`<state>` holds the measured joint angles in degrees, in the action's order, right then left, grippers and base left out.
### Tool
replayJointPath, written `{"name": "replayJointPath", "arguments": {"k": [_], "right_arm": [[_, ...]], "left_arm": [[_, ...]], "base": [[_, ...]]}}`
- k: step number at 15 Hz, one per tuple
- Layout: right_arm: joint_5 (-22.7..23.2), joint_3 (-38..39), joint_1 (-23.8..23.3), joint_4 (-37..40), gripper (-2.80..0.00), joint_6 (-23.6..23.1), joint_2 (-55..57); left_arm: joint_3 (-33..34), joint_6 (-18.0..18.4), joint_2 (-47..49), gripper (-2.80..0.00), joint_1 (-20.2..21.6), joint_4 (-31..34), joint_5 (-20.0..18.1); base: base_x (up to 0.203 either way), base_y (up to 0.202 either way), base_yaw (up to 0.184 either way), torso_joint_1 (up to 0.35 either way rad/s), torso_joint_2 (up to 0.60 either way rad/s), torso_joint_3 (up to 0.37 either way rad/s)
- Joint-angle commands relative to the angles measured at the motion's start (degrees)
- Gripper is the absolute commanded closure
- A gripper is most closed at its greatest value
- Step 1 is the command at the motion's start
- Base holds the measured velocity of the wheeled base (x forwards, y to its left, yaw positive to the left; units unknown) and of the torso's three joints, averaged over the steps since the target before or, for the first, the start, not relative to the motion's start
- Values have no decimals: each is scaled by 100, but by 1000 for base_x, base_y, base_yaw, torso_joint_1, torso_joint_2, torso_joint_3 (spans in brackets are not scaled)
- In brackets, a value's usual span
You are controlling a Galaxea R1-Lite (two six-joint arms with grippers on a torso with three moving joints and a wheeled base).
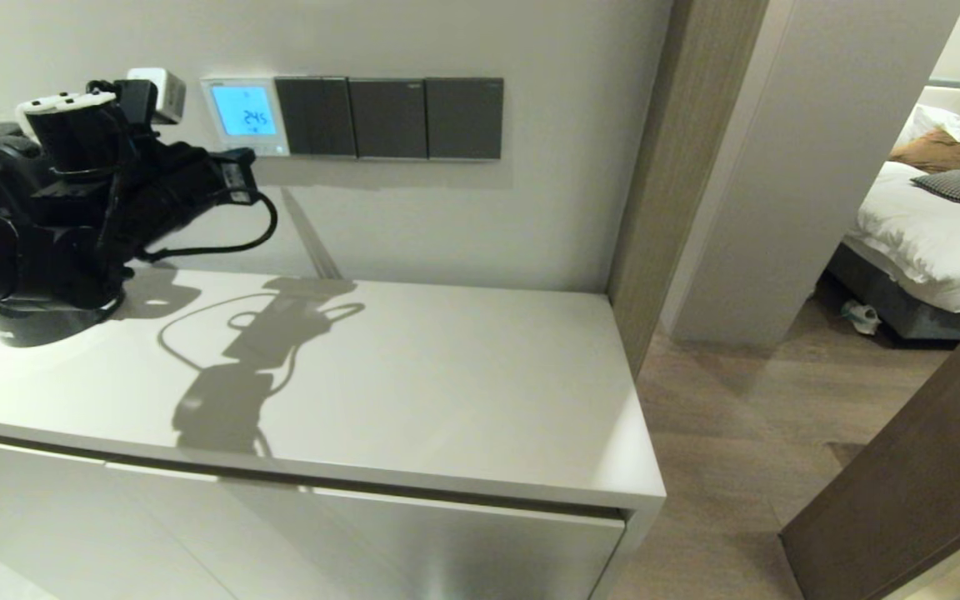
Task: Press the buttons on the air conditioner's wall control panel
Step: Press the temperature decrease button
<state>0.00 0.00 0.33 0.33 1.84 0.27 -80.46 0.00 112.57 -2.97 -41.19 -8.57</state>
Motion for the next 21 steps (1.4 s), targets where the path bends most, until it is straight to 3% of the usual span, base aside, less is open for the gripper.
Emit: {"name": "replayJointPath", "arguments": {"k": [1, 12, 21], "right_arm": [[0, 9, 2, 2, 0, 0, 8], [0, 9, 2, 2, 0, 0, 8], [0, 9, 2, 2, 0, 0, 8]], "left_arm": [[-73, -8, 143, 0, 7, -20, 4], [239, 0, -331, 0, 16, -36, 10], [2047, 44, -2597, 0, 61, -29, 13]], "base": [[0, 0, 0, 0, 0, 0], [0, 0, 0, 0, 0, 0], [0, 0, 0, 0, 0, 0]]}}
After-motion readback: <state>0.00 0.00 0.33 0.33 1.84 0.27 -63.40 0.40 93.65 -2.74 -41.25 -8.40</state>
